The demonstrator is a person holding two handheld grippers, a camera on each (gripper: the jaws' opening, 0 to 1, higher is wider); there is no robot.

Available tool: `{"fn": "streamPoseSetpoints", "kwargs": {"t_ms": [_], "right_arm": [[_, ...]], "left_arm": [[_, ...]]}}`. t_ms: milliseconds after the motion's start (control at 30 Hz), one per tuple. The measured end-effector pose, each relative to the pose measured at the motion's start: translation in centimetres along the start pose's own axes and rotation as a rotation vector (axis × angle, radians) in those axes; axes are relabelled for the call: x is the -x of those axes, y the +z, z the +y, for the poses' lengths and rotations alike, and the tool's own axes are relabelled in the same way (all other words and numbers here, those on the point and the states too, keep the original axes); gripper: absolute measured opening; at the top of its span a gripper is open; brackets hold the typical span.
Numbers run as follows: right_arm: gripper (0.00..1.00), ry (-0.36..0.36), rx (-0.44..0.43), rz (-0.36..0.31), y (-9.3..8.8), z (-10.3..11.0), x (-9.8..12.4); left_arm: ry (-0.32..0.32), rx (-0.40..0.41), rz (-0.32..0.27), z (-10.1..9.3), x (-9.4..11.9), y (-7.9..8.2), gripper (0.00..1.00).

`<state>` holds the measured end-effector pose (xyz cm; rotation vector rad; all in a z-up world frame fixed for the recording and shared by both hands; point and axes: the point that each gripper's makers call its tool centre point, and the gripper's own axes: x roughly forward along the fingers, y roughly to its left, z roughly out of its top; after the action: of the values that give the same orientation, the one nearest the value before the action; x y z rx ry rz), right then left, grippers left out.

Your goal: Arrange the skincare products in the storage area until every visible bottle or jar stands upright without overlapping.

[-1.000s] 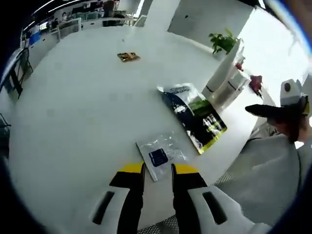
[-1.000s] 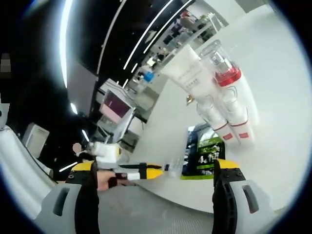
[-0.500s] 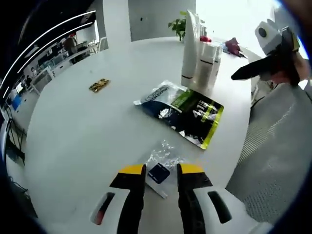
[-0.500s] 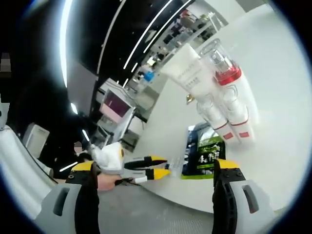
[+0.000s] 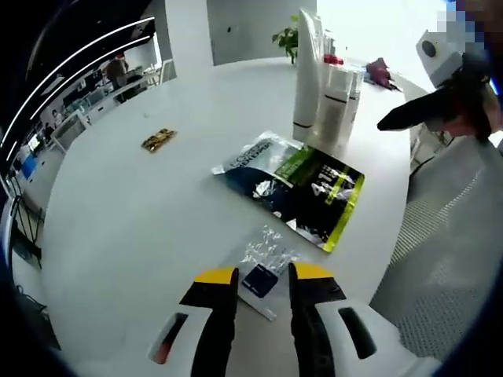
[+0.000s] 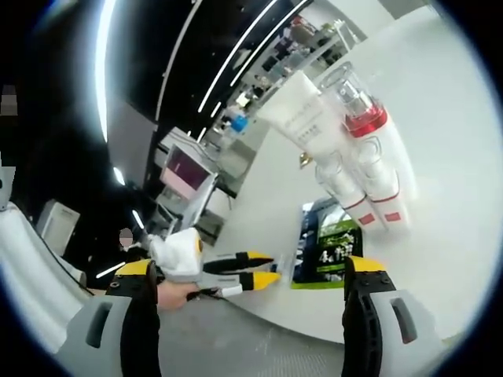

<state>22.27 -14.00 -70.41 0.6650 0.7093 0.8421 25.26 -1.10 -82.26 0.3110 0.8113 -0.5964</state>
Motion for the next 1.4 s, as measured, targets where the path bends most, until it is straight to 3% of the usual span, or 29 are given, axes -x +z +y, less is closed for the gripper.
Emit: {"fn": "streamPoseSetpoints", "kwargs": {"t_ms": [167,267,500,1000,1267,1400], "right_arm": [[0.98,-0.001,0.005,0.005,-0.1,0.3,-0.1],[0.98,0.0,0.006,0.004,-0.1,0.3,0.0],[0.98,-0.009,0.019,0.004,0.0,0.1,0.0],[0.99,-0.057,0.066,-0.013,0.5,-0.2,0.5],[0.99,-0.087,0.102,-0.021,0.9,-0.7,1.3],[0.99,-0.096,0.121,-0.035,1.2,-0.7,1.8]], "left_arm": [[0.001,0.023,-0.008,0.3,0.1,0.1,0.33],[-0.006,0.059,-0.058,0.1,0.9,1.6,0.33],[0.004,0.082,-0.087,0.3,2.0,2.9,0.33],[0.061,0.201,-0.13,2.7,3.9,2.3,0.46],[0.087,0.265,-0.174,3.3,6.0,2.7,0.58],[0.091,0.301,-0.197,3.6,7.4,2.8,0.58]]}}
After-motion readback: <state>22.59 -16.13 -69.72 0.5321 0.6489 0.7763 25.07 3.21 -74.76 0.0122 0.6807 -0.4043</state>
